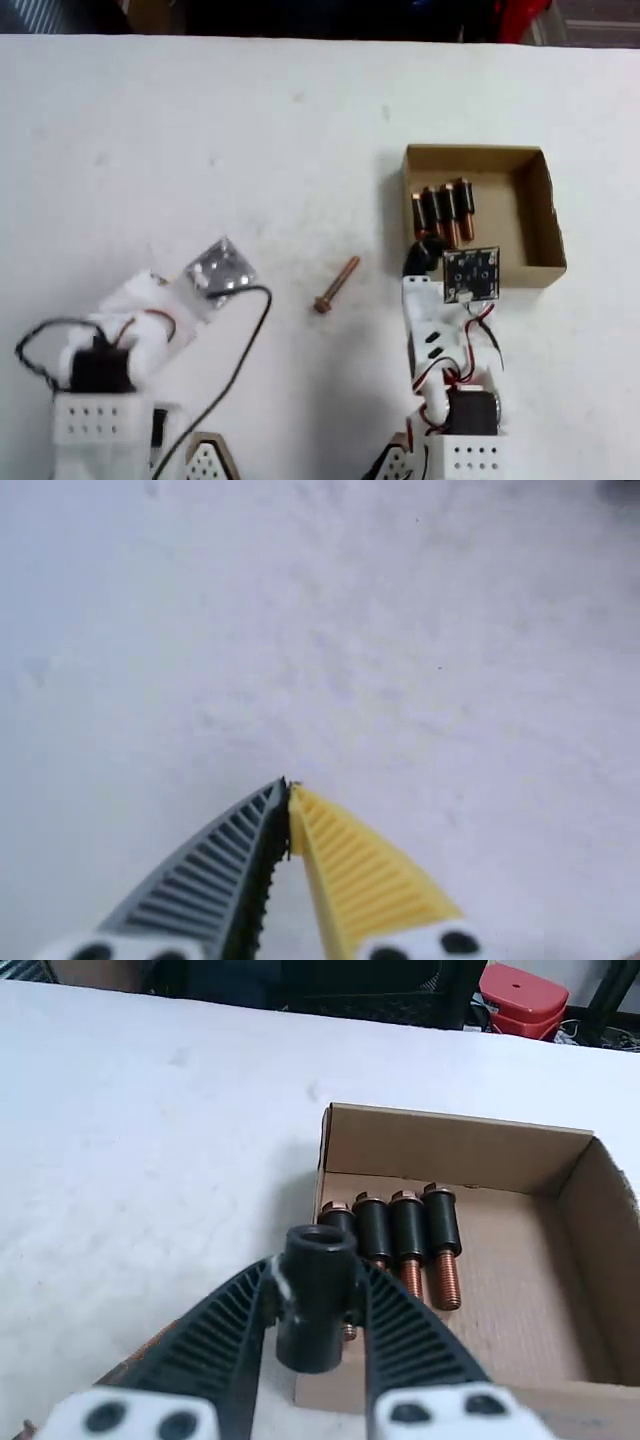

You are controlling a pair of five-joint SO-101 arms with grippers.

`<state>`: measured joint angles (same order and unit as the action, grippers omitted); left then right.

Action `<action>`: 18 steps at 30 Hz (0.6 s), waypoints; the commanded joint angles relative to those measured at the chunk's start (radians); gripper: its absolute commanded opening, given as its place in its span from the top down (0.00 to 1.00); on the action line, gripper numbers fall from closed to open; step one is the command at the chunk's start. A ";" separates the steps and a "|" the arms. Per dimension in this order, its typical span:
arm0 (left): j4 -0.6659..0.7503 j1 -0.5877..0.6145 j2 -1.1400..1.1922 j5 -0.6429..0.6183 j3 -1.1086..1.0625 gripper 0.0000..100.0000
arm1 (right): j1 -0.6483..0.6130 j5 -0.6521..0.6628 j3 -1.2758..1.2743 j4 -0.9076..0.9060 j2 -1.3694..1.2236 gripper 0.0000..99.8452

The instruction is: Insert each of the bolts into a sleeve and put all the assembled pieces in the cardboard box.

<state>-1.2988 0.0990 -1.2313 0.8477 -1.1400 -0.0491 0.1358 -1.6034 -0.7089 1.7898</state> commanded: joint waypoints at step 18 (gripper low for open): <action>-0.230 -0.529 1.102 -0.451 0.844 0.97 | 0.010 -0.011 -0.086 0.162 0.012 0.98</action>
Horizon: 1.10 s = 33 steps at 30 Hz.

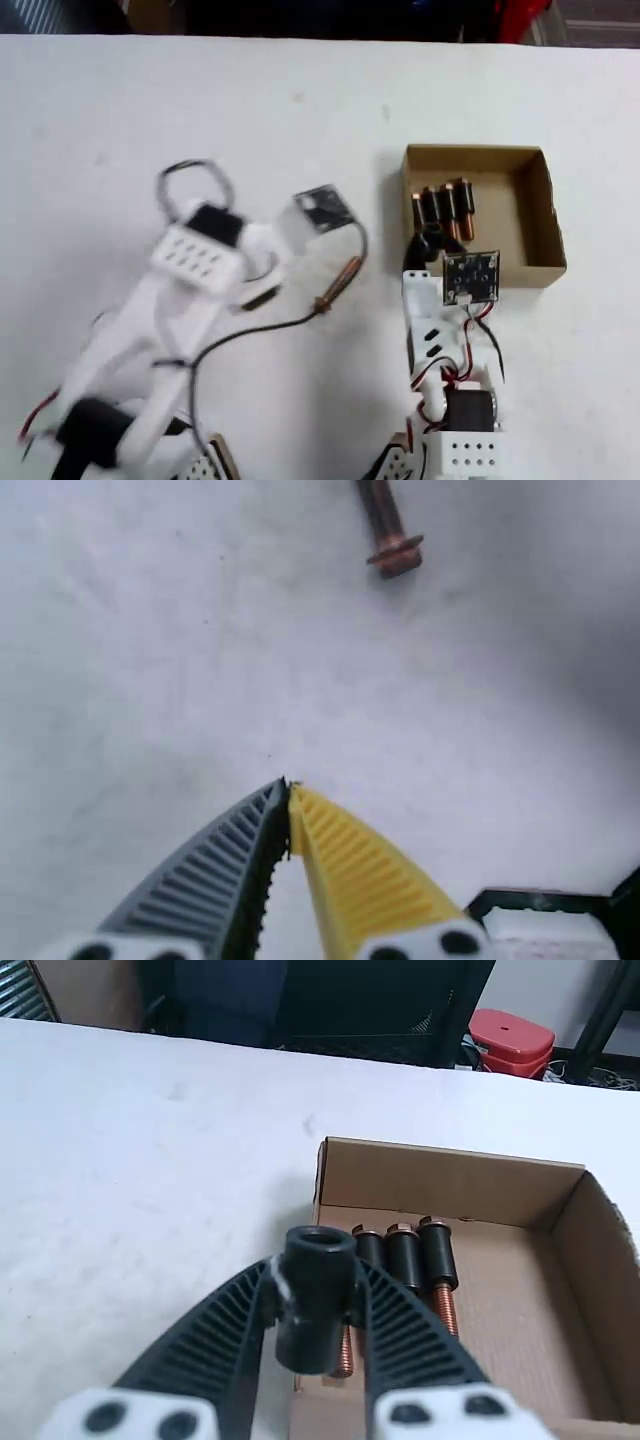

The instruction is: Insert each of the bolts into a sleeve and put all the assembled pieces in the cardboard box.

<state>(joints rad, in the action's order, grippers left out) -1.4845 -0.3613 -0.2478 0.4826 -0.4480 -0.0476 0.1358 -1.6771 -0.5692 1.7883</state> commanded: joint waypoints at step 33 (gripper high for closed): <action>-0.129 -0.177 1.040 -0.404 1.071 0.79 | 0.041 -0.003 -0.014 -0.007 0.013 0.98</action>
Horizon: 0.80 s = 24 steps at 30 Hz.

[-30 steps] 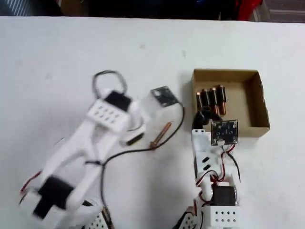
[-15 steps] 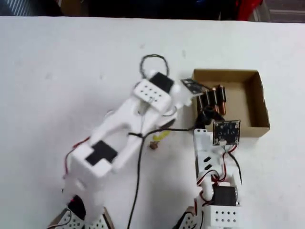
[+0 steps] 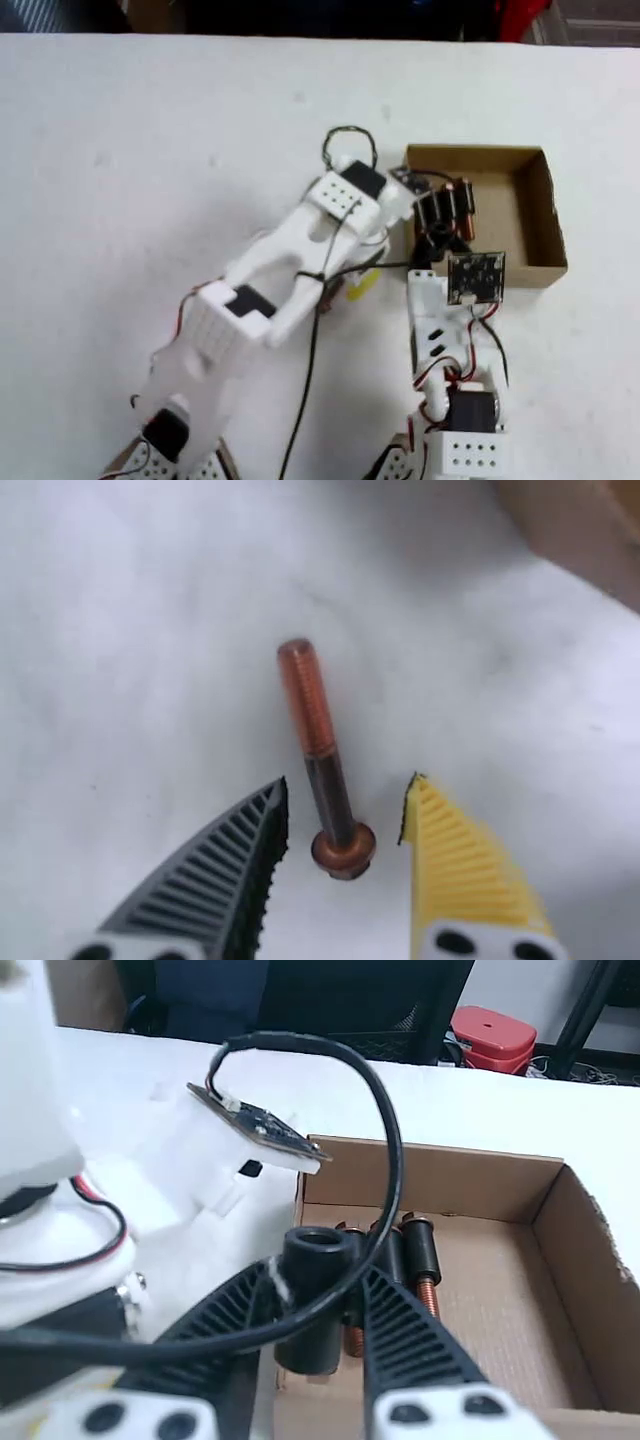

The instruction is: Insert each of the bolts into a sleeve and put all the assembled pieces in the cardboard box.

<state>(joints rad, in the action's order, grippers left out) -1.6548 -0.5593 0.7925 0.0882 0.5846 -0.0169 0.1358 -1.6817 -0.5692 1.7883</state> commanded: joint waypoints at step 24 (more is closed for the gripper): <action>0.110 0.087 0.031 -0.064 -0.077 0.92 | 0.010 -0.003 -0.009 -0.007 0.012 0.98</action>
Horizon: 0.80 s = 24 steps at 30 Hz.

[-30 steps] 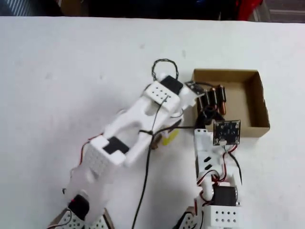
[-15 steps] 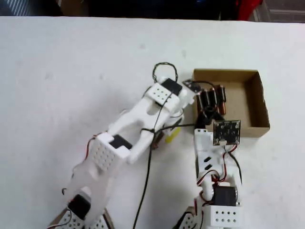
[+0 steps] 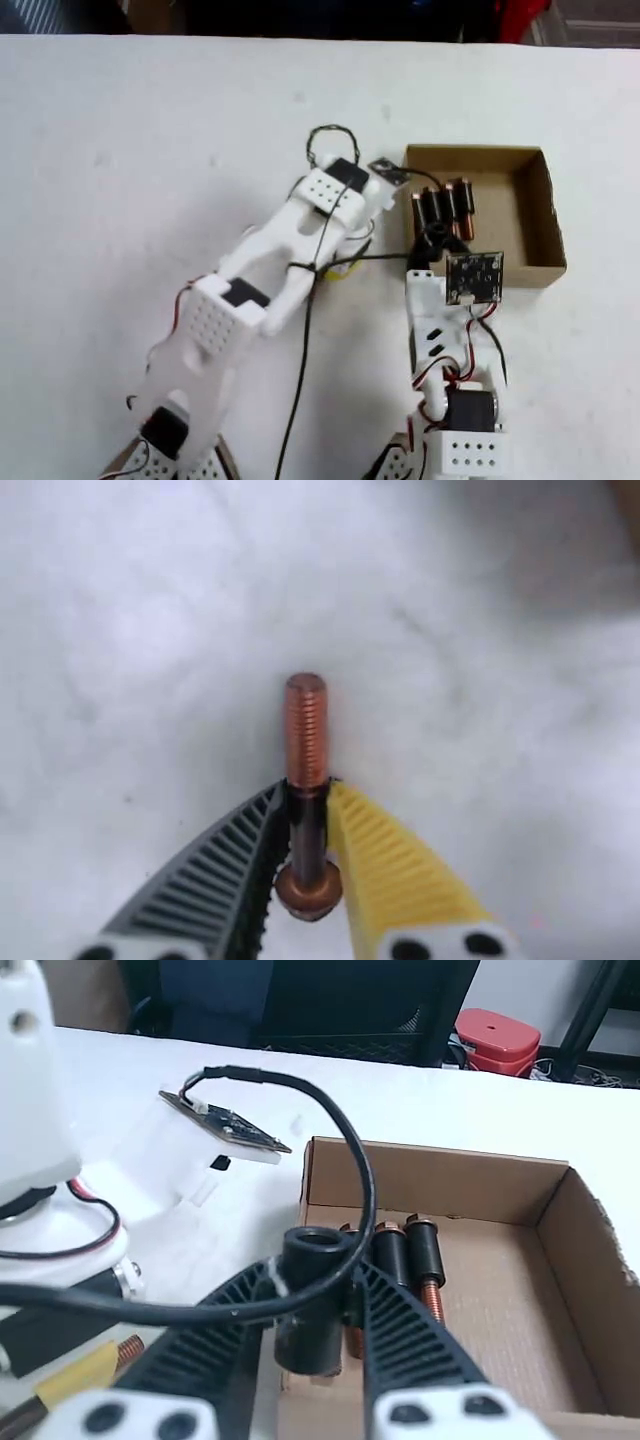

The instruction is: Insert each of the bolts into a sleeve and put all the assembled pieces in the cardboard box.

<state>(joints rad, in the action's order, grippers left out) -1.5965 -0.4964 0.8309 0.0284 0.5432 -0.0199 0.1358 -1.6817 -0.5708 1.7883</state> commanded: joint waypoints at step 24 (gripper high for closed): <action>-0.068 0.145 -0.007 0.281 -0.135 0.98 | 0.013 -0.003 -0.009 -0.007 0.010 0.98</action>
<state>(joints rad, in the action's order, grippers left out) -1.6441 -0.4043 0.8140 0.2509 0.4603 -0.0184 0.1358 -1.6817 -0.5708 1.7883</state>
